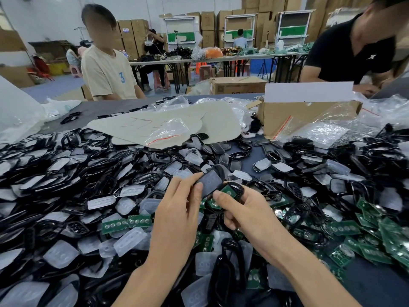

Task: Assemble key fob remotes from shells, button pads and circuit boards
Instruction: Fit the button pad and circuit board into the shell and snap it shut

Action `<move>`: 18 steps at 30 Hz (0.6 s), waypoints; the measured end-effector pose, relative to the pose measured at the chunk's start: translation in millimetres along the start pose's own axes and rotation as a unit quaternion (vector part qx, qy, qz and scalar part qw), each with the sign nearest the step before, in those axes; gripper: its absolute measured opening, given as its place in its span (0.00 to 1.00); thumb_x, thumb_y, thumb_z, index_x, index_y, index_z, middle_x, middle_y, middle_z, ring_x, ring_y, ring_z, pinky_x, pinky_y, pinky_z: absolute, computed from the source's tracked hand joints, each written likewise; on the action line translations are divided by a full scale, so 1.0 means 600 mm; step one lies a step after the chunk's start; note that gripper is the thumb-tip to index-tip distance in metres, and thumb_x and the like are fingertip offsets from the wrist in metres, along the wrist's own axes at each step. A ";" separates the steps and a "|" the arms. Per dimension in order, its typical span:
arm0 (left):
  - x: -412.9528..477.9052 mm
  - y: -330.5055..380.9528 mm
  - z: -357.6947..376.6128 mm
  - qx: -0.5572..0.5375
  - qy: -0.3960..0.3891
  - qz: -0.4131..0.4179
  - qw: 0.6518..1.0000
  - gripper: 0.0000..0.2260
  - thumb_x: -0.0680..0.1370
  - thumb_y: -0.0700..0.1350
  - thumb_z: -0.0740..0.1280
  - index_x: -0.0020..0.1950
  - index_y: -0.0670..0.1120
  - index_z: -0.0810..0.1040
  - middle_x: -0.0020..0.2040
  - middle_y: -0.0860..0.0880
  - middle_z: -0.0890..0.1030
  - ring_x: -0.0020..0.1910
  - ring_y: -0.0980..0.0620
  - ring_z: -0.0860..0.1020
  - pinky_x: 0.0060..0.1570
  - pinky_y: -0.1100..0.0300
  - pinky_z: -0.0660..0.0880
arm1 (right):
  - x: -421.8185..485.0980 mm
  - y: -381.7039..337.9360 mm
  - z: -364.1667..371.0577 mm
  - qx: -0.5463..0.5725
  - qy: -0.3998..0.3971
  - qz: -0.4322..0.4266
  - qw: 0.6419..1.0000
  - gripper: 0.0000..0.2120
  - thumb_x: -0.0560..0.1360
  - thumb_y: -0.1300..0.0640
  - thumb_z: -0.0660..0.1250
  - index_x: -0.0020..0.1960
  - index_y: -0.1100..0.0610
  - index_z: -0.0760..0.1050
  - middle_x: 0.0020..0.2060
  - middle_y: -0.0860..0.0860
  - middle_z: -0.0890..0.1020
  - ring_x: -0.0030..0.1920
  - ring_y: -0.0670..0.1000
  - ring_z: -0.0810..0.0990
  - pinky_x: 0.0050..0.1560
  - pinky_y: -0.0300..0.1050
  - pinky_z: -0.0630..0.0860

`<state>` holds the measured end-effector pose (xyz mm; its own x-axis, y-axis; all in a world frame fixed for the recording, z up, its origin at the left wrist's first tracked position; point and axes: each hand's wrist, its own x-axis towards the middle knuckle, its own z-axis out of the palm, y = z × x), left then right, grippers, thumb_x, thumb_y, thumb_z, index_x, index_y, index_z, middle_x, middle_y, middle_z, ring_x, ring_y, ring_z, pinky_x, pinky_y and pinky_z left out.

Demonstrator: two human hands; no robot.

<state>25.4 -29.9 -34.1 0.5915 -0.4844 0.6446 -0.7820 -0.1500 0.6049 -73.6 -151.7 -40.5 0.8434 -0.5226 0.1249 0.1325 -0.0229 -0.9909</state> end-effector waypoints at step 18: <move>-0.003 -0.007 -0.001 0.125 0.035 0.140 0.982 0.10 0.82 0.49 0.62 0.55 0.46 0.80 0.42 0.53 0.77 0.30 0.53 0.74 0.23 0.58 0.73 | -0.005 -0.010 0.001 0.024 -0.044 0.022 0.998 0.14 0.80 0.52 0.69 0.36 0.45 0.79 0.28 0.46 0.74 0.28 0.47 0.75 0.33 0.38 0.74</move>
<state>27.8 -27.9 -37.5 0.3519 -0.4781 0.8047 -0.9344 -0.2298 0.2722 -76.8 -149.3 -35.3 0.8913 -0.4450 0.0870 0.1175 0.0414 -0.9922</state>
